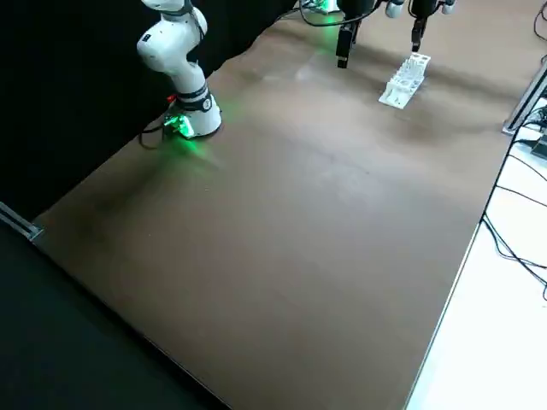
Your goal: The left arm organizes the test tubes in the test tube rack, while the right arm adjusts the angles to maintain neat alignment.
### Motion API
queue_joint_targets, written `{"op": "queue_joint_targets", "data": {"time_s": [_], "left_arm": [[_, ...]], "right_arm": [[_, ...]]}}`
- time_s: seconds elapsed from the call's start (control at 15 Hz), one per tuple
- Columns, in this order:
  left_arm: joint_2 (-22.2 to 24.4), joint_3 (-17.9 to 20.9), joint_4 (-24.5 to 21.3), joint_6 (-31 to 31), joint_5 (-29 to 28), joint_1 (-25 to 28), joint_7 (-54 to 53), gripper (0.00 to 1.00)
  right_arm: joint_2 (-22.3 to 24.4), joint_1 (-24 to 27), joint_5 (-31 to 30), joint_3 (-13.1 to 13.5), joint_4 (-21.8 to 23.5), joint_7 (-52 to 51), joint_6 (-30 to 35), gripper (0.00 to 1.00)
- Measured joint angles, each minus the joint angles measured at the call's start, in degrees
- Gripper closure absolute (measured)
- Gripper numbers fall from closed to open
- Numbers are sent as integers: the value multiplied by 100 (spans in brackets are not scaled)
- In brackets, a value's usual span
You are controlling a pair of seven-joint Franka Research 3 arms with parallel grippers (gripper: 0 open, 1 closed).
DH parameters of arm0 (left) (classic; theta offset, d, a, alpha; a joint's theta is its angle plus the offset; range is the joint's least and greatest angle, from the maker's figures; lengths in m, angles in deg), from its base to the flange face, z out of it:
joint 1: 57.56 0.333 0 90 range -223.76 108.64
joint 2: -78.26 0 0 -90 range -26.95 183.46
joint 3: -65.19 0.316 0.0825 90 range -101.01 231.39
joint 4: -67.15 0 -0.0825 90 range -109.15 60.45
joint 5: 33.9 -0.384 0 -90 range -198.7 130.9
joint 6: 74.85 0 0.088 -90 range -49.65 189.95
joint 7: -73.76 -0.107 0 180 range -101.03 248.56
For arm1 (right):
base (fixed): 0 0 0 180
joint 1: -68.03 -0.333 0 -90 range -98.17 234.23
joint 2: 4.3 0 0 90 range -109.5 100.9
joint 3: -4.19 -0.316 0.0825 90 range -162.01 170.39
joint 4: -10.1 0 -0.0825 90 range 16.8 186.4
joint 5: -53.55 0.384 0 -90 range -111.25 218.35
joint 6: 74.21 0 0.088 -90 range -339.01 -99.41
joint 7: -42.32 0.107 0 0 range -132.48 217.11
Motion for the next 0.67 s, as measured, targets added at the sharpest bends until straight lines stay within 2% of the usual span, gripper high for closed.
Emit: {"op": "queue_joint_targets", "data": {"time_s": [0.67], "left_arm": [[310, 7, 3, -179, 5, 7, 88, 80]], "right_arm": [[0, -1, 0, 0, 0, 0, 0, 0]]}}
